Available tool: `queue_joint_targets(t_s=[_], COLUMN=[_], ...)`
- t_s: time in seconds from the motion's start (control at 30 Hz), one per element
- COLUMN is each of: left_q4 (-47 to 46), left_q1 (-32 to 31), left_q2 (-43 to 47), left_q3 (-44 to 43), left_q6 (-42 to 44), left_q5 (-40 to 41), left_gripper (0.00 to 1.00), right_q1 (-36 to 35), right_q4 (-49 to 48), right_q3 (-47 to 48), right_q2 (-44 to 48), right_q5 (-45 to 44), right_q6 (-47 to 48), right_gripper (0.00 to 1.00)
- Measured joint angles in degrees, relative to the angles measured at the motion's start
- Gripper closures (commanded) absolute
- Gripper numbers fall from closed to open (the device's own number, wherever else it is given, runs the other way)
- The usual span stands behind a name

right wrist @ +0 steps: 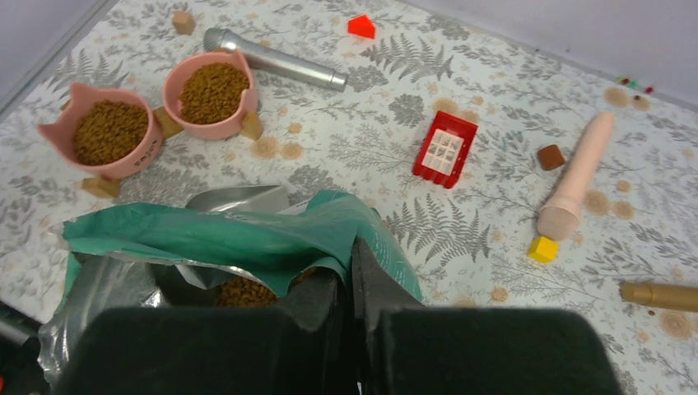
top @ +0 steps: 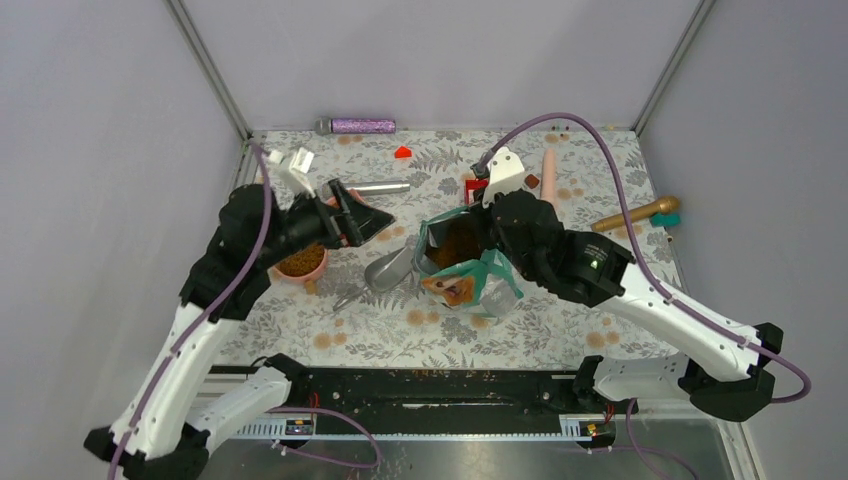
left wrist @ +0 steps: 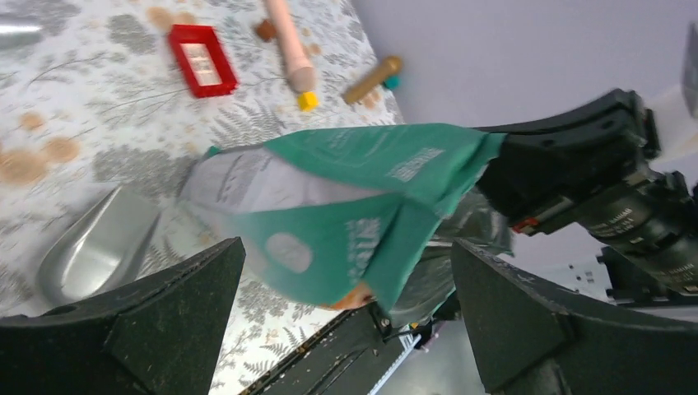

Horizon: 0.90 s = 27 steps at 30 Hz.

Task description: Serve the pet food

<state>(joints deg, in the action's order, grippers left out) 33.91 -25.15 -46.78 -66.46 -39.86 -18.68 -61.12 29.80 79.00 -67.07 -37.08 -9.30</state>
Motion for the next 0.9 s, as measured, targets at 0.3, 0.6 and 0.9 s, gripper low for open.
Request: queue_joint_targets(t_s=[0.3, 0.6, 0.9], left_q4=[-4.0, -3.4, -4.0], left_q1=[-10.9, -12.8, -14.5], left_q2=[-18.7, -23.2, -30.9], left_q3=[-8.4, -12.2, -17.9], left_q6=[10.3, 17.4, 18.6], left_q5=[-5.2, 1.7, 3.0], left_gripper=[0.01, 0.12, 0.91], right_q1=[10.7, 15.9, 18.4], right_q4=[2.9, 4.3, 5.2], right_q3=[2.7, 4.3, 4.4], right_q2=[-0.7, -3.1, -3.2], right_q5=[22.1, 41.8, 44.7], right_q6=[-0.1, 4.6, 6.9], right_gripper=[1.00, 1.00, 0.74])
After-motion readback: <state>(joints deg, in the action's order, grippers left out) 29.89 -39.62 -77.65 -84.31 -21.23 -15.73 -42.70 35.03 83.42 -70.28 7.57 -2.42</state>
